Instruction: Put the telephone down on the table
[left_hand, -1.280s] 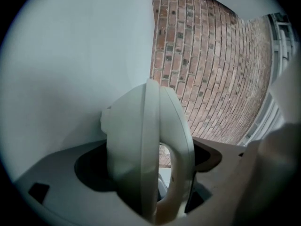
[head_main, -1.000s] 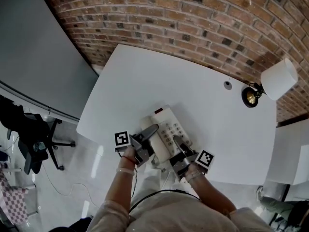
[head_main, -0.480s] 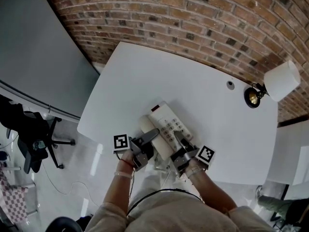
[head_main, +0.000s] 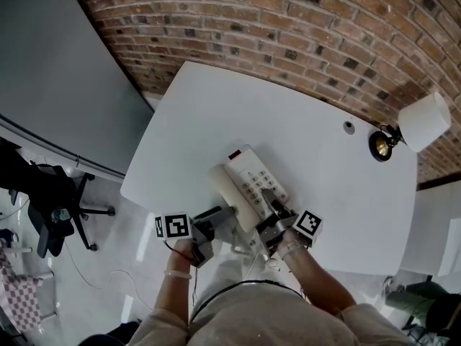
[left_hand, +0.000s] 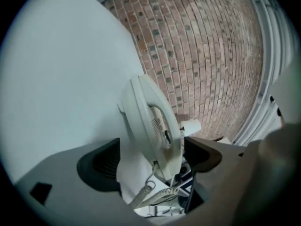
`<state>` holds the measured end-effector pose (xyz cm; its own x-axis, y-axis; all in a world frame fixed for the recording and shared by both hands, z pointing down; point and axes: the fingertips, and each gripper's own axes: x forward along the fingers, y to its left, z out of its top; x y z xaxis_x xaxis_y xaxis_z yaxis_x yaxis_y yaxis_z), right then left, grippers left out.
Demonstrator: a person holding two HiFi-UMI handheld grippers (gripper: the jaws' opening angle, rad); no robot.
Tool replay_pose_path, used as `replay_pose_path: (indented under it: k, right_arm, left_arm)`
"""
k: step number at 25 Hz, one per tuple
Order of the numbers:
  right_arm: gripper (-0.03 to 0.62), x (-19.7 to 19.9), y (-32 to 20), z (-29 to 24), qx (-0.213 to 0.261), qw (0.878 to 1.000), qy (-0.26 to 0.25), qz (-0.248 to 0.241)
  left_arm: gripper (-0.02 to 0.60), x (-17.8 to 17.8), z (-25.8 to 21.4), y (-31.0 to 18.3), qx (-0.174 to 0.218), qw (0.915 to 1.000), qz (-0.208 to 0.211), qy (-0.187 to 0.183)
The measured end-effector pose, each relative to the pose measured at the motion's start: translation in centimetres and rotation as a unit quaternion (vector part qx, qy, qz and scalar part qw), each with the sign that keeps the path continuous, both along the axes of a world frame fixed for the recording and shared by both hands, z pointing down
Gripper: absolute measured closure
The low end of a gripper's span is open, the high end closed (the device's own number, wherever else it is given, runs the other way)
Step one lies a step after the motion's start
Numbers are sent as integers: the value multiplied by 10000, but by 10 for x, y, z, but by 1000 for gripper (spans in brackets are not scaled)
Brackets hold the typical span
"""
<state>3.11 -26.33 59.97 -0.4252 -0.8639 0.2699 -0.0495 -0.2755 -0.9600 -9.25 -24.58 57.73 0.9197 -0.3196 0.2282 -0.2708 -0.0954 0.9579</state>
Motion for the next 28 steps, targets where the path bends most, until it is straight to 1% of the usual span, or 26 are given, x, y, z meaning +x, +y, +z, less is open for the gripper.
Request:
replay_pose_path:
  k: [2, 3, 4, 5, 6, 8, 9, 10, 11, 15, 18, 20, 24, 28]
  right_arm:
    - [434, -2, -2, 0, -8, 10000, 30, -21]
    - [434, -3, -3, 0, -13, 10000, 45, -28]
    - [434, -4, -3, 0, -20, 10000, 59, -32]
    - [434, -5, -4, 1, -30, 10000, 74, -36]
    - [434, -7, -5, 1, -44, 9999, 90, -43]
    - [433, -10, -6, 0, -64, 9999, 125, -65]
    - [433, -12, -7, 0, -70, 9998, 155, -79]
    - [433, -13, -9, 0, -77, 9997, 201, -97]
    - [433, -14, -10, 0, -86, 9996, 256, -124]
    - [421, -15, -12, 6, -231, 9978, 527, -335]
    - [412, -15, -16, 6, -314, 9959, 708, -472]
    - [403, -16, -17, 7, -459, 9940, 801, -588]
    - [358, -20, -12, 14, -811, 9883, 883, -941]
    - [337, -18, -9, 15, -1045, 9833, 1044, -1063]
  left_arm:
    - [152, -12, 6, -2, 352, 9982, 73, -486]
    - [155, -18, 8, -4, 528, 9961, 44, -703]
    - [195, -26, 9, -9, 693, 9933, -46, -921]
    - [256, -35, 11, -14, 844, 9895, -195, -1158]
    - [330, -45, 12, -20, 985, 9840, -384, -1435]
    - [487, -66, 11, -32, 1249, 9679, -766, -2041]
    - [549, -72, 9, -36, 1368, 9601, -909, -2264]
    - [573, -76, 6, -39, 1469, 9547, -1006, -2386]
    - [575, -78, 4, -40, 1547, 9519, -1070, -2418]
    - [575, -81, -3, -36, 1736, 9481, -1254, -2352]
    - [575, -84, -3, -30, 1764, 9488, -1342, -2249]
    - [575, -86, -3, -26, 1736, 9495, -1408, -2200]
    - [575, -89, -5, -19, 1747, 9482, -1482, -2199]
    - [575, -89, -8, -18, 1773, 9469, -1539, -2195]
